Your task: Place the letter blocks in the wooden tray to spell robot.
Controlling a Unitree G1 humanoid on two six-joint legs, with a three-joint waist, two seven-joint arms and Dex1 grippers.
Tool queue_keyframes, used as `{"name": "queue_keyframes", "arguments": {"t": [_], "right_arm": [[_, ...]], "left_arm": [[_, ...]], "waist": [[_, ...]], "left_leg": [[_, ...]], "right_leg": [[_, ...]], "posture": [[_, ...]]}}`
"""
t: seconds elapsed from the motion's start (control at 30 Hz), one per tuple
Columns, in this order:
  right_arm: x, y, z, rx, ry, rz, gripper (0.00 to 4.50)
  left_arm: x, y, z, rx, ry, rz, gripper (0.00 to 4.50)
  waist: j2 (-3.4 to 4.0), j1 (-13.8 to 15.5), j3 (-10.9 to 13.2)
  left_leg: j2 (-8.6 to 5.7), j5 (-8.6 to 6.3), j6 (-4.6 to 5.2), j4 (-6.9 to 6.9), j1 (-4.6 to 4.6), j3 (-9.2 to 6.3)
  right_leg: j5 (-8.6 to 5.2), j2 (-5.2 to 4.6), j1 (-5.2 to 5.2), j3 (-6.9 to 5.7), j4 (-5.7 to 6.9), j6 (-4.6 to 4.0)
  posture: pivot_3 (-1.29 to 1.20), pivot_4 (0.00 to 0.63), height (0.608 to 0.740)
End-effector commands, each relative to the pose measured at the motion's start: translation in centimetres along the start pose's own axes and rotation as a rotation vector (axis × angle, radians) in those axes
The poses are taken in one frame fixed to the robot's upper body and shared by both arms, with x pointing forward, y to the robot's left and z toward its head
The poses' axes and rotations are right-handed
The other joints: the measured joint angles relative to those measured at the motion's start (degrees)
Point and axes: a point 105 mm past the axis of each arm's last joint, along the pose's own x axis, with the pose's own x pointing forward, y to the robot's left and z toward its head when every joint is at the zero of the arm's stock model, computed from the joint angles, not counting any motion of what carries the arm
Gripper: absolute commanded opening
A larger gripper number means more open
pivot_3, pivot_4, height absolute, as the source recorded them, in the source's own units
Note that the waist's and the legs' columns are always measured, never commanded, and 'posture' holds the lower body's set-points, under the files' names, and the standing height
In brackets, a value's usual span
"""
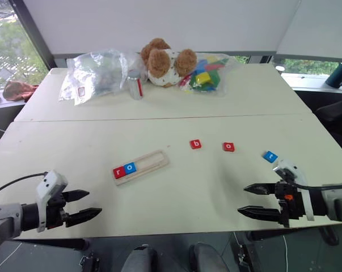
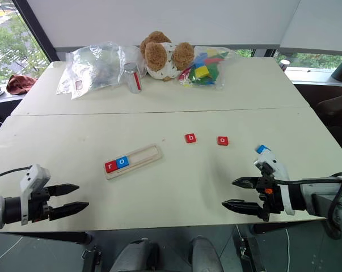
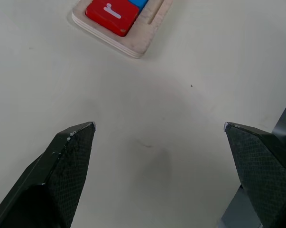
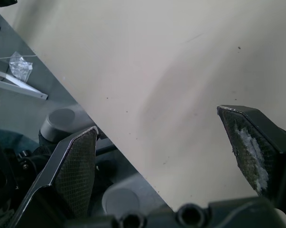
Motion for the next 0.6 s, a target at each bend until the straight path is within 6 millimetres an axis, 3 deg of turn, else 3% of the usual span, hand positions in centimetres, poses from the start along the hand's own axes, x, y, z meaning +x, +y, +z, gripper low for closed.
{"name": "queue_keyframes", "arguments": {"t": [0.03, 0.6], "right_arm": [[0.31, 0.01, 0.53, -0.026, -0.025, 0.007, 4.4], [0.87, -0.54, 0.72, -0.04, -0.03, 0.008, 4.4]], "left_arm": [[-0.22, 0.16, 1.02, 0.039, -0.033, 0.021, 4.5], [-0.58, 0.79, 1.27, 0.058, -0.039, 0.069, 4.5]], "waist": [[-0.01, 0.0, 0.0], [-0.01, -0.1, 0.0]], "left_leg": [[-0.01, 0.0, 0.0, 0.0, 0.0, 0.0], [-0.01, 0.01, -0.01, 0.0, 0.0, 0.01]], "right_leg": [[0.0, 0.0, 0.0, 0.0, 0.0, 0.0], [0.01, 0.0, -0.02, 0.0, 0.0, 0.01]], "posture": [[0.0, 0.15, 0.74], [0.0, 0.15, 0.74]]}}
